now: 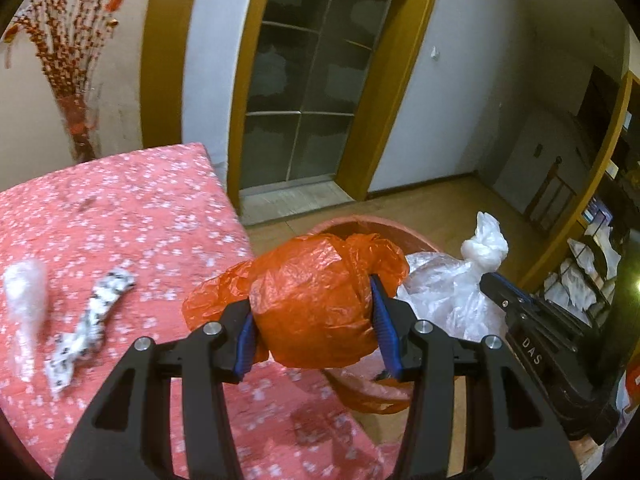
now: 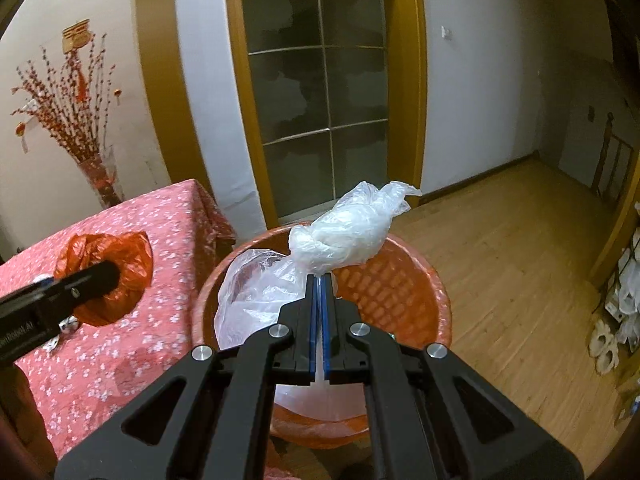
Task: Collect trash
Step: 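Carry both bags over the basket and open both grippers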
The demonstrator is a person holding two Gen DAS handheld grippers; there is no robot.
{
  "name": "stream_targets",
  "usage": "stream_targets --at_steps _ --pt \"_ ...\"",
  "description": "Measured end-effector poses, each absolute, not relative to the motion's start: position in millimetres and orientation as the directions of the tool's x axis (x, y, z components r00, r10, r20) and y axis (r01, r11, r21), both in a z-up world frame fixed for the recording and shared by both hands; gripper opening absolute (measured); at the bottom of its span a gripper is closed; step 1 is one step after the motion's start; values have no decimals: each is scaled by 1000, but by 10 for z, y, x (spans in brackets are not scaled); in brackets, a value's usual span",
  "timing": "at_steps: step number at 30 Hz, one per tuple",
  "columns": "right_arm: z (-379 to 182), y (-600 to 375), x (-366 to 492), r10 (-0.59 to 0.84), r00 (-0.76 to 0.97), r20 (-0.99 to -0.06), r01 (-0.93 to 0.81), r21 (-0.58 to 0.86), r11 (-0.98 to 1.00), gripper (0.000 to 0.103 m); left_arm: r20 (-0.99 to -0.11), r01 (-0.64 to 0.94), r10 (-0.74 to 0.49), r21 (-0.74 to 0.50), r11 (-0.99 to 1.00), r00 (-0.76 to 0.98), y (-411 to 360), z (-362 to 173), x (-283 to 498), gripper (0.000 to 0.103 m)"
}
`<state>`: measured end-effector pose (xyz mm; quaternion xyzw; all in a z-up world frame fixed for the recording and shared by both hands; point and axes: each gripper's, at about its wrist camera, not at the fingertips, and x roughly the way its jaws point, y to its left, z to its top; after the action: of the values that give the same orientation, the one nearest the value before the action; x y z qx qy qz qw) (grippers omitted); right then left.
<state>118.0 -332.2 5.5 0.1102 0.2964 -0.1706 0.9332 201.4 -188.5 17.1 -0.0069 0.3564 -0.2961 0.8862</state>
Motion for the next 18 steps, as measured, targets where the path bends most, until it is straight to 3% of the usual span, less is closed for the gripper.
stream_targets --at_steps 11,18 --pt "-66 -3609 1241 -272 744 -611 424 116 898 2 -666 557 -548 -233 797 506 -2326 -67 2177 49" --pt "-92 -3713 1315 -241 751 -615 410 148 900 3 -695 555 -541 -242 796 474 -2461 -221 2285 56"
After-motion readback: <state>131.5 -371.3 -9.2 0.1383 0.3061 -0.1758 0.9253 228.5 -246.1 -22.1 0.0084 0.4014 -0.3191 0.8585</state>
